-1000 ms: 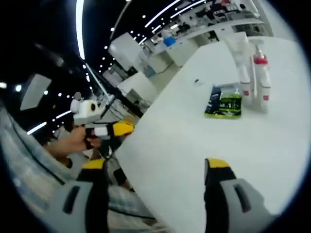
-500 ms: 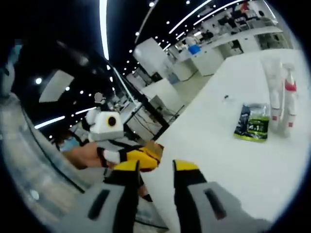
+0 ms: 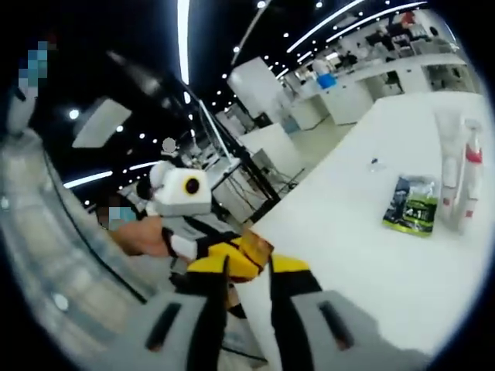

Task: Arrange the skincare products in the storage area until every visible bottle or jar stands upright without overlapping.

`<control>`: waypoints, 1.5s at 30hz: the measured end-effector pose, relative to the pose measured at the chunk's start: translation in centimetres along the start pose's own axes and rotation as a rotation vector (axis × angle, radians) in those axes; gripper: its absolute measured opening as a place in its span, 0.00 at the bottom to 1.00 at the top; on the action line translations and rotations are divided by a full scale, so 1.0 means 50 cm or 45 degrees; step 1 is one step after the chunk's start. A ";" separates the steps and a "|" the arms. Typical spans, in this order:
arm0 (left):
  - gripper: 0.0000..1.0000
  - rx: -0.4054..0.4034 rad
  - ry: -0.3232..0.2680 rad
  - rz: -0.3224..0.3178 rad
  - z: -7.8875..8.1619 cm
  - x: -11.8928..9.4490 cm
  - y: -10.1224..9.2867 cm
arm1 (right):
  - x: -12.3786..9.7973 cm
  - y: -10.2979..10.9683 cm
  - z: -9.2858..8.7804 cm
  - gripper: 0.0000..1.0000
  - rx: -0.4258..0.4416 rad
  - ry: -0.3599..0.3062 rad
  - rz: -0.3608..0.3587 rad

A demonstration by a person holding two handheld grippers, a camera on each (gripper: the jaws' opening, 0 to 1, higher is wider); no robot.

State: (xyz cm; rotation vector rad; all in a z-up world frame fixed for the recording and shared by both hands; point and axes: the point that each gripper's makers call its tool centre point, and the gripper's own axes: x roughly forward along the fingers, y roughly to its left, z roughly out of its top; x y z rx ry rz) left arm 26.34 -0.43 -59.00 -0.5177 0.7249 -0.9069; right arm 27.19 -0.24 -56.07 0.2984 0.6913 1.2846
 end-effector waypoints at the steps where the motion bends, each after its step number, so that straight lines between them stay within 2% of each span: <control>1: 0.01 -0.001 0.003 -0.001 -0.001 0.000 -0.001 | -0.002 0.003 -0.001 0.18 -0.014 0.001 0.002; 5: 0.01 -0.010 0.028 -0.013 -0.009 0.001 -0.006 | -0.008 0.013 0.000 0.18 -0.058 0.008 0.032; 9: 0.01 0.017 0.103 -0.076 -0.031 0.008 -0.027 | -0.010 0.028 -0.001 0.14 -0.088 0.029 0.081; 14: 0.01 0.007 0.136 -0.092 -0.035 0.011 -0.038 | -0.012 0.022 -0.007 0.11 -0.099 0.071 0.096; 19: 0.01 0.048 0.228 -0.145 -0.051 0.010 -0.057 | -0.024 0.027 -0.028 0.06 -0.165 0.181 0.157; 21: 0.01 0.054 0.232 -0.154 -0.050 0.010 -0.060 | -0.030 0.034 -0.036 0.05 -0.179 0.231 0.195; 25: 0.01 0.050 0.233 -0.182 -0.046 0.012 -0.072 | -0.040 0.044 -0.037 0.05 -0.209 0.267 0.229; 28: 0.01 0.075 0.265 -0.212 -0.051 0.016 -0.085 | -0.049 0.047 -0.041 0.03 -0.222 0.290 0.244; 30: 0.01 0.092 0.315 -0.221 -0.062 0.019 -0.091 | -0.054 0.050 -0.056 0.01 -0.213 0.336 0.261; 31: 0.01 0.123 0.384 -0.221 -0.077 0.020 -0.094 | -0.054 0.049 -0.067 0.01 -0.207 0.367 0.266; 34: 0.02 0.178 0.449 -0.211 -0.089 0.021 -0.094 | -0.053 0.052 -0.083 0.01 -0.204 0.397 0.290; 38: 0.02 0.178 0.445 -0.209 -0.079 0.022 -0.091 | -0.053 0.046 -0.071 0.00 -0.120 0.348 0.292; 42: 0.02 0.161 0.396 -0.192 -0.067 0.016 -0.088 | -0.049 0.045 -0.060 0.00 -0.014 0.285 0.315; 43: 0.02 0.134 0.382 -0.194 -0.069 0.015 -0.089 | -0.048 0.046 -0.061 0.00 0.022 0.289 0.321; 45: 0.03 0.110 0.362 -0.197 -0.072 0.015 -0.089 | -0.047 0.047 -0.063 0.00 0.012 0.298 0.328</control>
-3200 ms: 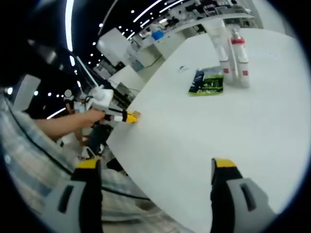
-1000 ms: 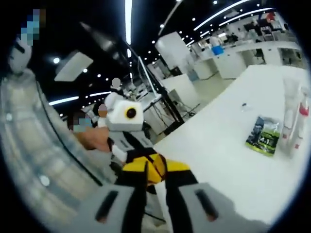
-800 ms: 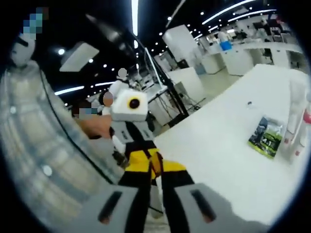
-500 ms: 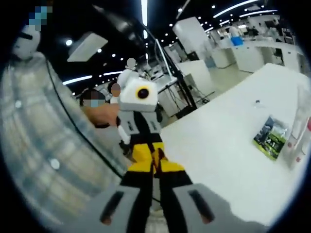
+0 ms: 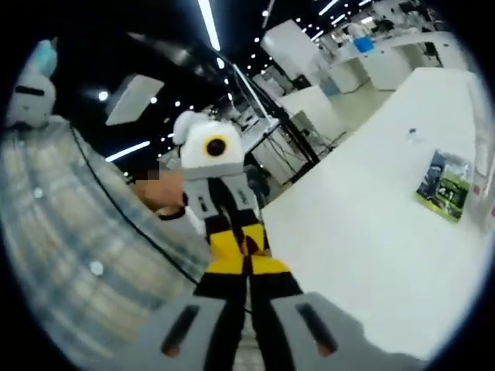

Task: Arrange the skincare products in the storage area until every visible bottle or jar stands upright without overlapping.

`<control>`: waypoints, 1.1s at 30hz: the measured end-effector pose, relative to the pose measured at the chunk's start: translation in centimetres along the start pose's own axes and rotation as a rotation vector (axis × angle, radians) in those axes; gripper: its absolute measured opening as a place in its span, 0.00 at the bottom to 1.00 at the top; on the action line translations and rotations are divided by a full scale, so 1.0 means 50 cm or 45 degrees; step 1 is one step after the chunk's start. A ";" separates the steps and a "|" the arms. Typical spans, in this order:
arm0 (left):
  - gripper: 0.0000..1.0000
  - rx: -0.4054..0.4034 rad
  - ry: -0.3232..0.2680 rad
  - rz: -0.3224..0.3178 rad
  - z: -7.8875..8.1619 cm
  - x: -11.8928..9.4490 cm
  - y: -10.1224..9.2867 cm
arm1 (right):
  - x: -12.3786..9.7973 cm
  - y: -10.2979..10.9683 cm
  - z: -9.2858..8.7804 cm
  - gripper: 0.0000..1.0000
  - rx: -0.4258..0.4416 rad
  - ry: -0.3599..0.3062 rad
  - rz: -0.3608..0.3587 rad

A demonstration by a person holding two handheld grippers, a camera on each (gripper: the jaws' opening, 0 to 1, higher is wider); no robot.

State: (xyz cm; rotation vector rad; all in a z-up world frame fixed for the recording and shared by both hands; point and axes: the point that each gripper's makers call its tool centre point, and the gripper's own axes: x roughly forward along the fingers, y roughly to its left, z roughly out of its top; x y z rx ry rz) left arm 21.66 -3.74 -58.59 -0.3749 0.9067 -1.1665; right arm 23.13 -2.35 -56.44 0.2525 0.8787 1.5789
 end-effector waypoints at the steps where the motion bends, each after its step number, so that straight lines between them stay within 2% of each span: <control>1: 0.03 -0.004 -0.019 0.011 -0.001 0.001 0.003 | 0.002 0.000 0.000 0.00 -0.004 0.003 -0.003; 6: 0.05 -0.011 -0.038 0.015 -0.014 0.000 0.000 | 0.014 0.003 -0.013 0.00 0.050 0.037 0.029; 7: 0.05 -0.039 -0.043 0.009 -0.019 0.003 0.001 | 0.016 0.004 -0.019 0.00 0.071 0.045 0.033; 10: 0.07 -0.053 -0.042 0.012 -0.028 0.001 0.003 | 0.022 0.005 -0.027 0.00 0.106 0.039 0.052; 12: 0.11 -0.046 -0.061 0.039 -0.025 -0.008 0.008 | 0.026 0.005 -0.022 0.00 0.126 0.022 0.058; 13: 0.14 -0.026 -0.125 0.087 -0.012 -0.015 0.024 | 0.031 -0.004 -0.014 0.00 0.168 -0.010 0.034; 16: 0.23 -0.125 -0.221 0.136 -0.001 -0.029 0.049 | 0.036 -0.019 0.001 0.00 0.269 -0.079 0.021; 18: 0.27 -0.096 -0.253 0.156 0.005 -0.038 0.052 | 0.036 -0.022 0.004 0.00 0.275 -0.089 0.012; 20: 0.32 -0.050 -0.303 0.227 0.012 -0.050 0.072 | 0.031 -0.024 0.007 0.00 0.279 -0.102 0.005; 22: 0.36 -0.073 -0.353 0.270 0.016 -0.058 0.086 | 0.026 -0.029 0.008 0.00 0.285 -0.114 -0.016; 23: 0.39 -0.123 -0.409 0.266 0.025 -0.063 0.089 | 0.019 -0.029 0.006 0.00 0.291 -0.121 -0.016; 24: 0.41 -0.167 -0.435 0.256 0.028 -0.065 0.090 | 0.015 -0.028 0.011 0.00 0.297 -0.153 -0.009; 25: 0.43 -0.212 -0.463 0.244 0.032 -0.068 0.091 | 0.007 -0.029 0.025 0.00 0.336 -0.224 0.001; 28: 0.44 -0.206 -0.488 0.248 0.035 -0.077 0.091 | -0.009 -0.049 0.033 0.00 0.412 -0.314 -0.024; 33: 0.44 -0.371 -0.680 0.194 0.069 -0.096 0.098 | -0.025 -0.040 0.051 0.00 0.414 -0.384 -0.009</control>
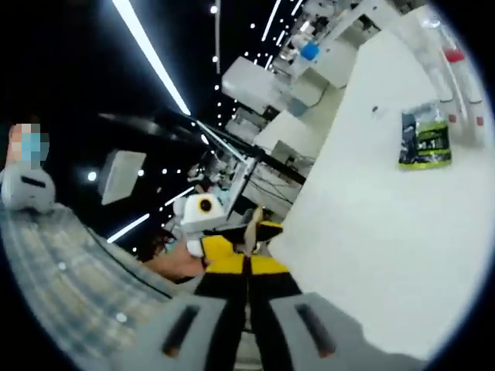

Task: Arrange the skincare products in the storage area until every visible bottle or jar stands upright without overlapping.

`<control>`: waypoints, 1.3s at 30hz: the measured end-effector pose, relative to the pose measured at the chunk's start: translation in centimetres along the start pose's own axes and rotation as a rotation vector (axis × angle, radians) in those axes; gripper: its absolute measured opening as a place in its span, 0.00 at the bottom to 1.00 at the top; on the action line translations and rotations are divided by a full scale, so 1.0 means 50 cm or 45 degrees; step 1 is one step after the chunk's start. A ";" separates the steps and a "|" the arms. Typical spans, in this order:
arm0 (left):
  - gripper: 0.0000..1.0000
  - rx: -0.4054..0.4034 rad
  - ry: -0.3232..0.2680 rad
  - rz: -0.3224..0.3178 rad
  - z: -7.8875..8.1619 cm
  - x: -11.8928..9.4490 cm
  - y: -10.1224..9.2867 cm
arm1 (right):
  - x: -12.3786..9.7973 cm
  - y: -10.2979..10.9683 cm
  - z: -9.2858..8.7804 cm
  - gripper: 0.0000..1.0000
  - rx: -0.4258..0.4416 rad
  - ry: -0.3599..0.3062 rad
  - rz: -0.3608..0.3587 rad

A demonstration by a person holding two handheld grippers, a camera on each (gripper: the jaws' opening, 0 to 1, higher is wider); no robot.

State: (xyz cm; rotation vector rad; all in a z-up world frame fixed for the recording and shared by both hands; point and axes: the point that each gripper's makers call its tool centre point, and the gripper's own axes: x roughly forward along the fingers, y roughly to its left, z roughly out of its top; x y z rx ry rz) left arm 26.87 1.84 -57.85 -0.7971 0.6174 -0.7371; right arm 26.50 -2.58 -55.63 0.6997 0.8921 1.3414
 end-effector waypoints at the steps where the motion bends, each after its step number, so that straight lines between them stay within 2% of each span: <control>1: 0.44 -0.068 -0.023 -0.028 0.005 0.004 -0.008 | -0.002 0.003 0.003 0.00 -0.003 -0.012 0.001; 3: 0.43 -0.127 -0.016 -0.085 0.007 0.017 -0.024 | -0.009 0.011 0.013 0.00 -0.019 -0.066 0.010; 4: 0.38 -0.134 0.010 -0.109 0.004 0.022 -0.033 | -0.013 0.014 0.014 0.00 -0.006 -0.084 0.014; 5: 0.33 -0.106 0.038 -0.121 0.002 0.029 -0.039 | -0.018 0.015 0.019 0.00 0.018 -0.126 0.016; 7: 0.21 -0.069 0.043 -0.143 0.006 0.035 -0.051 | -0.026 0.015 0.023 0.00 0.027 -0.167 0.011; 8: 0.20 -0.074 0.042 -0.156 0.009 0.039 -0.056 | -0.031 0.015 0.025 0.00 0.049 -0.196 0.016; 12: 0.09 -0.087 0.008 -0.166 0.013 0.050 -0.064 | -0.038 0.014 0.021 0.00 0.060 -0.212 -0.011; 15: 0.02 -0.056 0.024 -0.197 0.012 0.049 -0.071 | -0.050 0.004 0.015 0.01 0.042 -0.210 -0.049; 17: 0.01 -0.057 0.034 -0.228 0.013 0.047 -0.081 | -0.052 0.004 0.016 0.04 0.030 -0.226 -0.056; 18: 0.01 -0.053 0.033 -0.243 0.015 0.046 -0.085 | -0.051 0.006 0.018 0.09 0.035 -0.228 -0.051; 19: 0.01 -0.075 0.065 -0.282 0.011 0.045 -0.093 | -0.048 0.009 0.024 0.13 0.042 -0.245 -0.051; 20: 0.01 -0.083 0.082 -0.284 0.008 0.046 -0.093 | -0.045 0.012 0.029 0.13 0.033 -0.254 -0.051; 22: 0.01 -0.056 0.123 -0.293 0.001 0.048 -0.096 | -0.037 0.017 0.039 0.11 0.010 -0.263 -0.040; 24: 0.01 -0.069 0.132 -0.299 0.001 0.047 -0.099 | -0.029 0.005 0.030 0.01 -0.108 -0.198 -0.082; 29: 0.02 -0.079 0.122 -0.282 0.005 0.046 -0.086 | -0.020 -0.001 0.036 0.00 -0.047 -0.218 -0.084; 31: 0.10 -0.063 0.099 -0.277 0.011 0.045 -0.081 | -0.018 0.006 0.046 0.00 -0.006 -0.259 -0.046; 33: 0.14 -0.110 0.136 -0.266 0.000 0.049 -0.078 | -0.020 0.008 0.060 0.00 0.015 -0.306 -0.029; 35: 0.11 -0.110 0.161 -0.271 -0.010 0.053 -0.081 | -0.022 0.008 0.069 0.00 0.017 -0.334 -0.022; 36: 0.05 -0.114 0.177 -0.279 -0.015 0.052 -0.085 | -0.022 0.005 0.076 0.00 0.033 -0.357 -0.022; 39: 0.01 -0.194 0.128 -0.314 -0.002 0.047 -0.096 | -0.021 -0.004 0.081 0.00 0.045 -0.366 -0.021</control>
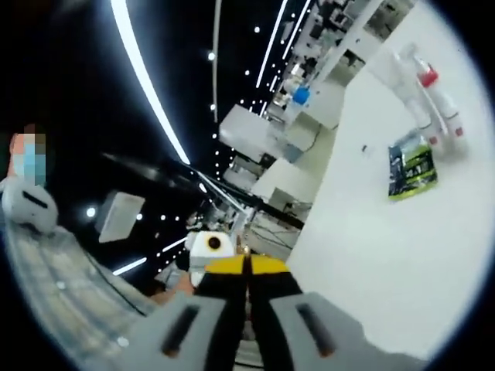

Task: Arrange the skincare products in the storage area until every visible bottle or jar stands upright without overlapping.

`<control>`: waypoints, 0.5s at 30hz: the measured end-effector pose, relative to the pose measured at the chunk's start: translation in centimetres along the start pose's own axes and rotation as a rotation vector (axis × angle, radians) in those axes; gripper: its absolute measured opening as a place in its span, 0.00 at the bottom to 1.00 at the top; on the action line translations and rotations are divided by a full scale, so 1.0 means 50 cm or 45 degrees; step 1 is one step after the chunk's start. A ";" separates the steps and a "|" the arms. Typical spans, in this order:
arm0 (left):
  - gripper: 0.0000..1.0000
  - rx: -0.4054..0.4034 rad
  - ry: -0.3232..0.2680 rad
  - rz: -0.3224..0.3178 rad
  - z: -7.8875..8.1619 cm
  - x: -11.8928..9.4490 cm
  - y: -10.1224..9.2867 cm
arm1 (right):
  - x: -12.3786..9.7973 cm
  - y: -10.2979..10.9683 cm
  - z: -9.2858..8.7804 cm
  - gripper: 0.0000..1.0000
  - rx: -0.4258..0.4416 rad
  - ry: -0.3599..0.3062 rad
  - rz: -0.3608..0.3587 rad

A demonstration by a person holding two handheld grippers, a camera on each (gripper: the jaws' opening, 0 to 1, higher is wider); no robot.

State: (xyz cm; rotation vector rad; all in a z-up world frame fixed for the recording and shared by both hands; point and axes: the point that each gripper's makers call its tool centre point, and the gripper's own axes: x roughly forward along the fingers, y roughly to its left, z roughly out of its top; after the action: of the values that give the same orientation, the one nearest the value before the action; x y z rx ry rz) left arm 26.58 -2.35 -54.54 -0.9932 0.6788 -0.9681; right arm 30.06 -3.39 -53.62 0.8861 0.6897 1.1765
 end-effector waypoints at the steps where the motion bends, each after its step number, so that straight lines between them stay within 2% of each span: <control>1: 0.01 0.004 0.002 0.004 -0.001 -0.001 0.002 | 0.000 0.004 0.001 0.00 0.007 -0.003 0.007; 5: 0.00 -0.053 0.016 -0.005 -0.002 -0.001 0.000 | 0.000 0.011 -0.002 0.01 -0.012 0.014 0.015; 9: 0.00 -0.080 -0.009 -0.014 0.009 -0.009 0.003 | -0.011 0.006 -0.015 0.02 -0.001 0.041 0.010; 12: 0.01 -0.093 0.028 -0.020 0.000 -0.002 -0.001 | -0.019 0.013 -0.021 0.00 -0.066 0.063 0.012; 14: 0.01 -0.092 0.028 -0.027 0.001 0.002 -0.003 | -0.023 0.013 -0.016 0.00 -0.086 0.037 -0.006; 15: 0.01 -0.065 0.010 -0.029 0.006 0.007 -0.004 | -0.025 0.011 -0.013 0.00 -0.059 0.016 -0.012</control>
State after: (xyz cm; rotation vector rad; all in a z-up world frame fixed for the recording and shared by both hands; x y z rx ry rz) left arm 26.90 -2.57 -54.25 -1.0442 0.7032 -0.9791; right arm 28.96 -4.38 -53.47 0.8367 0.6733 1.1861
